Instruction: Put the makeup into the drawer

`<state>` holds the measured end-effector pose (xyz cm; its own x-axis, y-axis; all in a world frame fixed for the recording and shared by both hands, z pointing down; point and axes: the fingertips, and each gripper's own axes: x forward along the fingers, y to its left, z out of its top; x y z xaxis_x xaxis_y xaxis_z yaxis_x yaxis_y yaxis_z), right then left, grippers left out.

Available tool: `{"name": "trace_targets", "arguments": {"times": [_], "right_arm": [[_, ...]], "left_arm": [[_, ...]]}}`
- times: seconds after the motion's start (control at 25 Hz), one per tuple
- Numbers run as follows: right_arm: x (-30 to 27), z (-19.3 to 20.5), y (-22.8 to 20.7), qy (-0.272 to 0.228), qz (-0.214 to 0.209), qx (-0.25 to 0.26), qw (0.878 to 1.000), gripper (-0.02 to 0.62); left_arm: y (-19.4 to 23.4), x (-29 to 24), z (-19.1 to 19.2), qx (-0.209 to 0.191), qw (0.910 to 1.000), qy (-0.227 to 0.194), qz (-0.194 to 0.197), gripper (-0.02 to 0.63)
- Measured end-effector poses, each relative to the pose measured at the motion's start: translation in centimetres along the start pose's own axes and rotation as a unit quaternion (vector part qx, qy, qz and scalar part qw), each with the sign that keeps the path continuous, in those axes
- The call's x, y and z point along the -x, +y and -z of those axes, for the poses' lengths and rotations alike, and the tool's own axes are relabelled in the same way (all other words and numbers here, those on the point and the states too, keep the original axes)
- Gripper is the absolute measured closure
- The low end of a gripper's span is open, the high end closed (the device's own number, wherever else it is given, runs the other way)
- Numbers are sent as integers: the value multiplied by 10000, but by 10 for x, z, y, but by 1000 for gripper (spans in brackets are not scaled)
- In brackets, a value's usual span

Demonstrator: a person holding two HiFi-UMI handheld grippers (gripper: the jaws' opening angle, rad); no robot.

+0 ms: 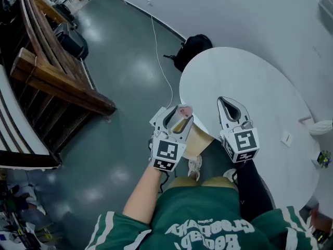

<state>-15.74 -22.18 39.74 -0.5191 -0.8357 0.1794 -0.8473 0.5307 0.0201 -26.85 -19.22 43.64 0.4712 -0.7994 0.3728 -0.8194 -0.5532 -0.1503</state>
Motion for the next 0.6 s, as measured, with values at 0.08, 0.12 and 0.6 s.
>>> {"name": "trace_targets", "arguments": {"times": [0.08,0.12,0.6], "right_arm": [[-2,5,4,108,37,26,9999,591],[-3,8,6,155,55,35,9999,591],[16,39,5,659,389,126,9970,591]], "left_arm": [[1,-1,22,-15,9997,205,144,373],[1,-1,35,-37,9992,329,218,373],[-23,-22,174,-317,9751,1815,1231,373]]}}
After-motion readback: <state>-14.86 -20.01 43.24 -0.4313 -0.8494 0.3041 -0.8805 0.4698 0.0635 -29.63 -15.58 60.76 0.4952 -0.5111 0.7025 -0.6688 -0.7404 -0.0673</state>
